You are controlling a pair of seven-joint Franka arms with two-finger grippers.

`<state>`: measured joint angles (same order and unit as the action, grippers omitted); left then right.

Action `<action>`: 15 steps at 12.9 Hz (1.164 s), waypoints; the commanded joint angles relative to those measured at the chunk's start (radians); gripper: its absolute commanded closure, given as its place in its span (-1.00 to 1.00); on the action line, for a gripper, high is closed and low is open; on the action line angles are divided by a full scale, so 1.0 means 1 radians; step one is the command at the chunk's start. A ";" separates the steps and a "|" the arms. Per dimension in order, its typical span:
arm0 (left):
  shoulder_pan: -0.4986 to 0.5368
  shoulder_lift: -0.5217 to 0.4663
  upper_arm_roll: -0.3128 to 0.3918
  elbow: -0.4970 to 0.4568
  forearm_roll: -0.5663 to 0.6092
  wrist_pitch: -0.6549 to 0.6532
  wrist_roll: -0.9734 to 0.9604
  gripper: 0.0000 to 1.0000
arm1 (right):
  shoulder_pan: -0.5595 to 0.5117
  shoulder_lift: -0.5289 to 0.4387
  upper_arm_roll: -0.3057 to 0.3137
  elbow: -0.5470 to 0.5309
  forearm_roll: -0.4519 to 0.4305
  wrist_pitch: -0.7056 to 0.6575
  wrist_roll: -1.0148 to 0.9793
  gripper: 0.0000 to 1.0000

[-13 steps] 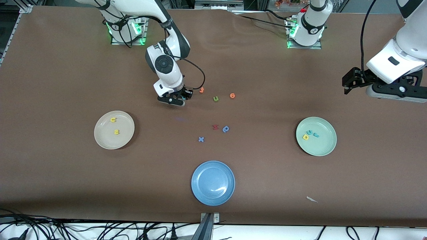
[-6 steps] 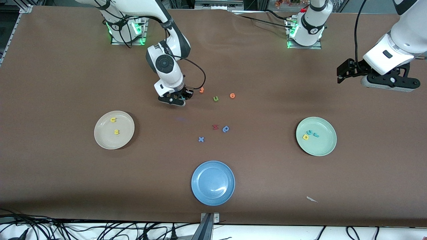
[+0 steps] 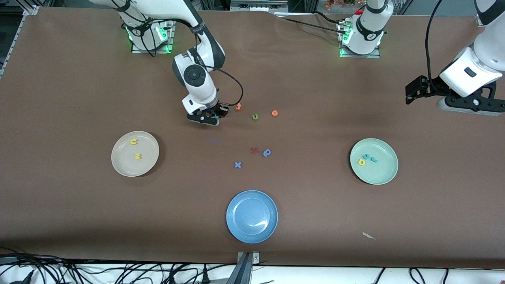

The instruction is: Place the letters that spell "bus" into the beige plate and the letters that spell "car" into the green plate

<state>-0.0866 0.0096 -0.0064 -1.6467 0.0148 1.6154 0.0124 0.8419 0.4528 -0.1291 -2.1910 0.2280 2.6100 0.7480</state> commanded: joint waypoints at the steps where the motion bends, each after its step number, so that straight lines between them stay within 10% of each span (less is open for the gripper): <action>1: 0.008 0.015 0.002 0.030 -0.016 -0.031 -0.014 -1.00 | 0.009 0.017 0.000 0.007 0.005 0.025 0.008 0.47; 8: 0.007 0.030 -0.006 0.024 -0.013 -0.026 -0.060 -1.00 | -0.006 0.015 -0.012 0.086 0.005 -0.078 -0.045 0.58; 15: 0.008 0.041 -0.006 0.024 -0.013 -0.023 -0.049 -1.00 | -0.082 0.015 -0.296 0.191 0.004 -0.275 -0.678 0.58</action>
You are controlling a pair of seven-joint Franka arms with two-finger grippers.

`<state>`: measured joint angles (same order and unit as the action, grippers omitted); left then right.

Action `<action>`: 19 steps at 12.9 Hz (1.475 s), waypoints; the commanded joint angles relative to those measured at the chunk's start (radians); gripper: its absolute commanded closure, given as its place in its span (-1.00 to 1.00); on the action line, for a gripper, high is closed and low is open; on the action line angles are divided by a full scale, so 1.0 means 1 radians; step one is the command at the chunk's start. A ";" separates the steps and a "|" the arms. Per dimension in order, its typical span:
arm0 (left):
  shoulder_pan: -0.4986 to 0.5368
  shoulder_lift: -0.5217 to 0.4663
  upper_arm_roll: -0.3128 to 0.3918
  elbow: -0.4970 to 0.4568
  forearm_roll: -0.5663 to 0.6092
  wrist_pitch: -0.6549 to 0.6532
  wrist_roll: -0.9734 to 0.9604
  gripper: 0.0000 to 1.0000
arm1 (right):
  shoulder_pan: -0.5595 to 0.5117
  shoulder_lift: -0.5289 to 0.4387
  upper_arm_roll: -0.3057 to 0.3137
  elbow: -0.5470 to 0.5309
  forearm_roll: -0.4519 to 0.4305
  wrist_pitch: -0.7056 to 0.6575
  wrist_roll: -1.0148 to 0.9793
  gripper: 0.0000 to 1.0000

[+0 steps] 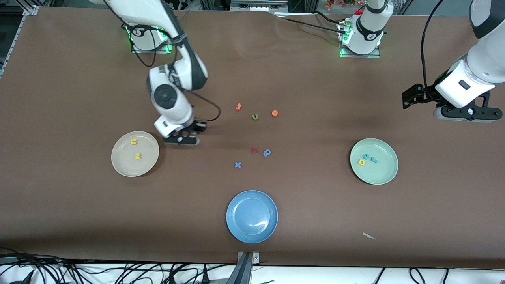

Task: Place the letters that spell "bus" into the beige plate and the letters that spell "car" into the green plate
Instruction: 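Place the cyan a on the beige plate with the right gripper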

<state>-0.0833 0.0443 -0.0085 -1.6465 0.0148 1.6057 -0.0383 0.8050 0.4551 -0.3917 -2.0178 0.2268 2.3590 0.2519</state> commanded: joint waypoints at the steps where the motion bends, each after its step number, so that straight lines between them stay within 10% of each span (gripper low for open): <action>1: 0.005 0.006 -0.002 0.022 -0.013 -0.018 0.006 -1.00 | -0.088 0.014 -0.036 0.016 0.005 -0.024 -0.269 0.58; 6: 0.008 0.003 0.001 0.030 -0.013 -0.036 0.026 -1.00 | -0.254 0.052 -0.036 0.033 0.002 -0.001 -0.601 0.36; 7: 0.008 0.003 0.002 0.033 -0.013 -0.052 0.028 -1.00 | -0.262 0.056 -0.036 0.033 0.011 0.002 -0.591 -0.62; 8: 0.010 0.002 0.002 0.034 -0.013 -0.059 0.029 -1.00 | -0.262 0.054 -0.035 0.036 0.022 0.000 -0.580 -1.00; 19: 0.011 -0.003 0.002 0.042 -0.013 -0.064 0.035 -1.00 | -0.234 0.016 -0.010 0.266 0.036 -0.349 -0.228 -1.00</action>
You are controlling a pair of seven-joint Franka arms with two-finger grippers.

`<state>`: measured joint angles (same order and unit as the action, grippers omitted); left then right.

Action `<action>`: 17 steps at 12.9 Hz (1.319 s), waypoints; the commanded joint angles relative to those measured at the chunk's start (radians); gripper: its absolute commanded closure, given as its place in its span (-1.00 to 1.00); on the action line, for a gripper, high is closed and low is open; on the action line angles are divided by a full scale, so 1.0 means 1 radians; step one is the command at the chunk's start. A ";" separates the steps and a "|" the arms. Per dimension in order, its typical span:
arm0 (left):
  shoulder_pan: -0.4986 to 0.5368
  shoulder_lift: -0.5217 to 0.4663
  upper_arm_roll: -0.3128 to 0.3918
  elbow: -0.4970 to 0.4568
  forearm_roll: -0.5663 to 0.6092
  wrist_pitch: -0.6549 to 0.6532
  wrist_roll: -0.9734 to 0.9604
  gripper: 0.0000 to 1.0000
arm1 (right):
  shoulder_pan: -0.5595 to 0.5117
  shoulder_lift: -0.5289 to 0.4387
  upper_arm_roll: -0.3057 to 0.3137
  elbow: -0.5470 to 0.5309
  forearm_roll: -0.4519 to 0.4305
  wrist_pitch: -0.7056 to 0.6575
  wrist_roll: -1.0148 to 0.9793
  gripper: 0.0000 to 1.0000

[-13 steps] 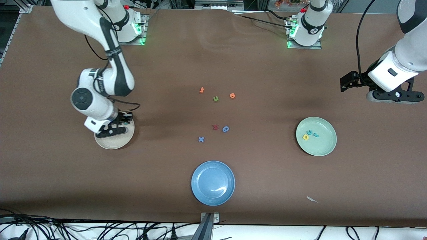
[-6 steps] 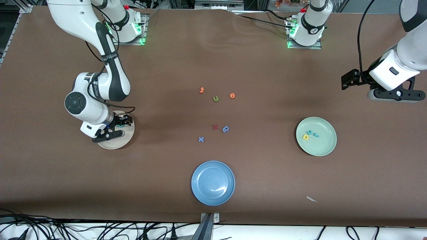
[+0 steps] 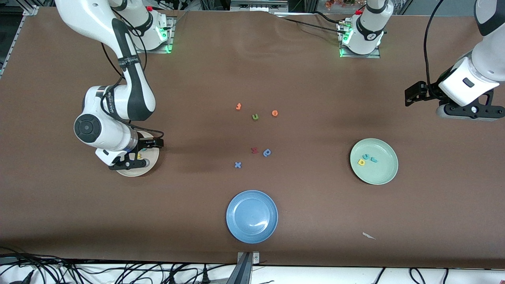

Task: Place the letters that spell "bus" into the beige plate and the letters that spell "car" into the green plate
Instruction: 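Place the cyan a on the beige plate with the right gripper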

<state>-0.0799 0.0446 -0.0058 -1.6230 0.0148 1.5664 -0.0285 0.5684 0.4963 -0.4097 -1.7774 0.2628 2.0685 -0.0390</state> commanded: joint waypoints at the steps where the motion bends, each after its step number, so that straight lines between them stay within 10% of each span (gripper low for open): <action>1: 0.008 -0.003 0.000 0.017 -0.013 -0.028 0.027 -1.00 | -0.048 -0.072 0.072 0.024 -0.040 -0.106 0.108 -1.00; 5: 0.006 -0.005 -0.002 0.017 -0.015 -0.032 0.025 -1.00 | -0.358 -0.246 0.383 -0.060 -0.218 -0.165 0.209 -1.00; 13: 0.006 -0.006 -0.005 0.015 -0.024 -0.035 0.025 -1.00 | -0.538 -0.585 0.514 -0.048 -0.307 -0.384 0.143 -1.00; 17: 0.005 -0.006 -0.006 0.014 -0.024 -0.037 0.025 -1.00 | -0.550 -0.595 0.525 0.045 -0.298 -0.450 0.117 -1.00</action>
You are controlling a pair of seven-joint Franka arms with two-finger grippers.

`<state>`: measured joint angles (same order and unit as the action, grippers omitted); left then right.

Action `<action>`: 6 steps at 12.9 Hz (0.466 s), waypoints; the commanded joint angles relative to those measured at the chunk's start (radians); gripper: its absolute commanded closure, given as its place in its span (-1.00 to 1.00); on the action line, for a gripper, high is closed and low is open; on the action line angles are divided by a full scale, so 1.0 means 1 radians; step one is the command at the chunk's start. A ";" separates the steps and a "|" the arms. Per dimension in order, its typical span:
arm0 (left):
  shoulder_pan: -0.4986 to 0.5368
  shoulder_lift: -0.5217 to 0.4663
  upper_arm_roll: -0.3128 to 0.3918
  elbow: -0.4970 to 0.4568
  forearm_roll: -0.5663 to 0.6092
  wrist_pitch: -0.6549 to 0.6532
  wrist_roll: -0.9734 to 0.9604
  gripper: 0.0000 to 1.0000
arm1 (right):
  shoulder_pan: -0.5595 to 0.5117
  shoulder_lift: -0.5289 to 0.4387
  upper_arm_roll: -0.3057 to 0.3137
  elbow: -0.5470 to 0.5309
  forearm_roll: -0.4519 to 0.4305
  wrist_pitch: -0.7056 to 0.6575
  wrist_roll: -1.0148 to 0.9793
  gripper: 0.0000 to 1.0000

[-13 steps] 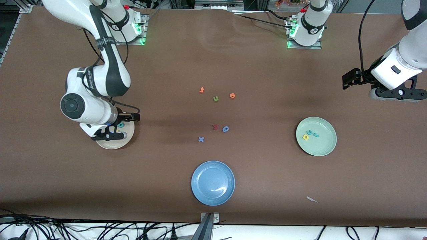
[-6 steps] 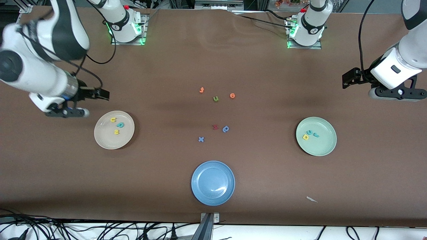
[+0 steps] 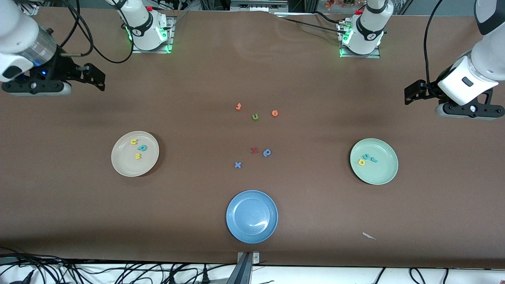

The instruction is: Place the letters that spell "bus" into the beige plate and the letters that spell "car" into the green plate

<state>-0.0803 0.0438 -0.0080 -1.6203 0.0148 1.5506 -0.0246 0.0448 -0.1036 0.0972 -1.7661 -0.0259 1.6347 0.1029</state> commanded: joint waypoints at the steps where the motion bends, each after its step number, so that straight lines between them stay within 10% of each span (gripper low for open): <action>1: 0.007 -0.005 -0.004 0.011 -0.023 -0.021 0.023 -1.00 | -0.035 0.007 0.018 0.043 -0.008 -0.009 -0.026 -1.00; 6: 0.005 -0.005 -0.006 0.011 -0.015 -0.020 0.023 -1.00 | -0.069 0.002 0.010 0.043 0.032 -0.007 -0.034 -1.00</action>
<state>-0.0805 0.0438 -0.0096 -1.6203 0.0148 1.5493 -0.0229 -0.0024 -0.1044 0.0972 -1.7394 -0.0145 1.6362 0.0891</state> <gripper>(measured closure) 0.000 0.000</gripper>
